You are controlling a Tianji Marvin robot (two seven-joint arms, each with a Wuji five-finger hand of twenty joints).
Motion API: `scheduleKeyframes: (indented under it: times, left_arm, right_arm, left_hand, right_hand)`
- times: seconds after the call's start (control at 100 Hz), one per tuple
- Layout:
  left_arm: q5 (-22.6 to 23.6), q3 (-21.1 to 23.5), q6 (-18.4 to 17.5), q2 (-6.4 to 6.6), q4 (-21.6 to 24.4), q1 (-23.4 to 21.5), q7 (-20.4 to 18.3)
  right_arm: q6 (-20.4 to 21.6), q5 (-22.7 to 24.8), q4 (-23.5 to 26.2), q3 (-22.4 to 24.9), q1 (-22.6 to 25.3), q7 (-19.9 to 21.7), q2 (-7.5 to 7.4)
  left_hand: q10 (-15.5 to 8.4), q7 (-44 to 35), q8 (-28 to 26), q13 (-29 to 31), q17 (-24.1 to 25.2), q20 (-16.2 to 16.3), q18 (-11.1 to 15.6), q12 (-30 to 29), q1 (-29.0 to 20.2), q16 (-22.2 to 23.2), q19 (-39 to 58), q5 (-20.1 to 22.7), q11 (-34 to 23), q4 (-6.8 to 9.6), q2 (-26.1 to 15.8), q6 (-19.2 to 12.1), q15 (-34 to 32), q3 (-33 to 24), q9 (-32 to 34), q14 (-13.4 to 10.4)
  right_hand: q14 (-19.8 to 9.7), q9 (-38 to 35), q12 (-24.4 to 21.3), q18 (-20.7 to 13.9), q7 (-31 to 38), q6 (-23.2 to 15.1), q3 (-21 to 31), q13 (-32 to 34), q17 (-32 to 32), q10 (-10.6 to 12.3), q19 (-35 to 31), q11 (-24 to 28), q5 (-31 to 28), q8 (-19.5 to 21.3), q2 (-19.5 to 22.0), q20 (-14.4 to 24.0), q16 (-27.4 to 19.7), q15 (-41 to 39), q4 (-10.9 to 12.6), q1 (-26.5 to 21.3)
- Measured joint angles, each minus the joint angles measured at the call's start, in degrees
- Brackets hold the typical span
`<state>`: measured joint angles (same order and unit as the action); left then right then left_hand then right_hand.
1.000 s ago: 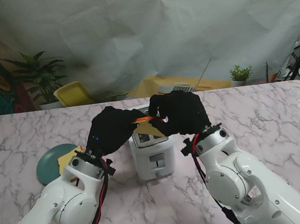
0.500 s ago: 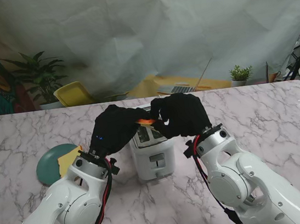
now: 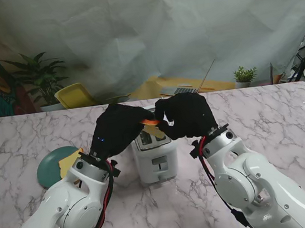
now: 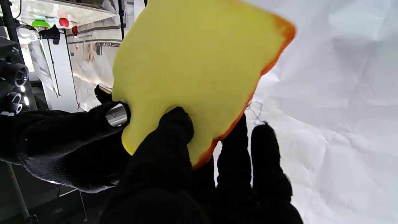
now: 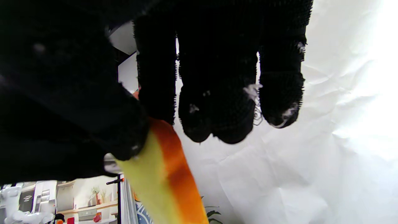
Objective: Toast the toast slices
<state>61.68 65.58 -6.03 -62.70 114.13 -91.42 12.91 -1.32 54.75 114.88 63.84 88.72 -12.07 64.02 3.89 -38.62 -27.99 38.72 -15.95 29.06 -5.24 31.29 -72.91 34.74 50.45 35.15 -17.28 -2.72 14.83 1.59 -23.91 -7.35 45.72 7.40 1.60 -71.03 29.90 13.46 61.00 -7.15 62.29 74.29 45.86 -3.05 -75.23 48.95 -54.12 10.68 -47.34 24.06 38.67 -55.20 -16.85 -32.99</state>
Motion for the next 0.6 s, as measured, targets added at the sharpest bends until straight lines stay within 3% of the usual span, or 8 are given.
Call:
scheduleKeyframes:
  times: [0.12,0.21,0.37,0.6]
  left_arm:
    - [1.76,0.64,-0.25,0.19,0.48,-0.29,0.00]
    - [2.78,1.39,-0.66,0.31,0.78,-0.66,0.02]
    - [5.42,2.95,-1.90,0.60,1.55,-1.39,-0.13]
    - [6.13,4.95,-3.12,0.93,2.43,-2.41,-0.73]
  right_arm:
    - [0.40,0.52,-0.30,0.43,0.31,-1.58,0.01]
    - [0.41,0.87,-0.30,0.71,0.57,-1.91,0.04]
    - [0.26,0.97,-0.34,1.04,0.88,-2.96,0.11]
    - [-0.31,1.22,-0.04,1.71,1.29,-3.45,0.20]
  left_hand:
    - [1.94,8.27,-1.60,-7.55,4.76,-1.30,-1.41,-9.19,2.62,-4.45,-5.21,-3.19,0.30,0.01,-1.61,3.82,3.99,5.26,-9.37,1.26]
    - [3.74,15.55,-0.57,-15.25,9.02,-2.80,-2.16,-11.37,8.24,-7.28,-9.76,-6.30,3.06,0.03,-5.28,7.18,6.79,7.17,-17.72,3.62]
    - [6.59,26.45,3.36,-27.28,14.59,-5.88,-2.82,-13.44,14.00,-11.02,-18.83,-12.88,7.51,0.49,-6.84,10.89,9.79,7.46,-30.49,5.44]
    - [8.72,33.29,4.82,-33.83,17.21,-8.59,-2.77,-14.86,20.87,-14.70,-26.04,-18.86,12.96,0.49,-8.93,14.15,13.20,7.77,-36.48,6.13]
  right_hand:
    - [0.00,0.01,0.02,0.00,-0.08,0.08,0.00,0.00,0.00,-0.02,0.00,0.01,-0.45,0.02,-0.02,0.16,0.60,-0.04,0.00,-0.01]
    - [0.00,0.00,0.02,0.00,-0.27,0.08,0.00,0.00,0.03,-0.02,0.00,0.01,-0.47,0.02,-0.03,0.16,0.70,-0.06,0.00,-0.01]
    - [0.00,0.01,0.08,0.00,-0.70,0.08,0.00,0.00,0.59,-0.04,-0.01,0.01,-0.51,0.03,-0.03,0.16,0.71,-0.07,0.00,-0.01]
    - [0.00,0.01,0.09,0.01,-0.71,0.08,0.00,0.00,0.77,-0.06,-0.01,0.01,-0.55,0.03,-0.03,0.16,0.72,-0.07,0.00,-0.01]
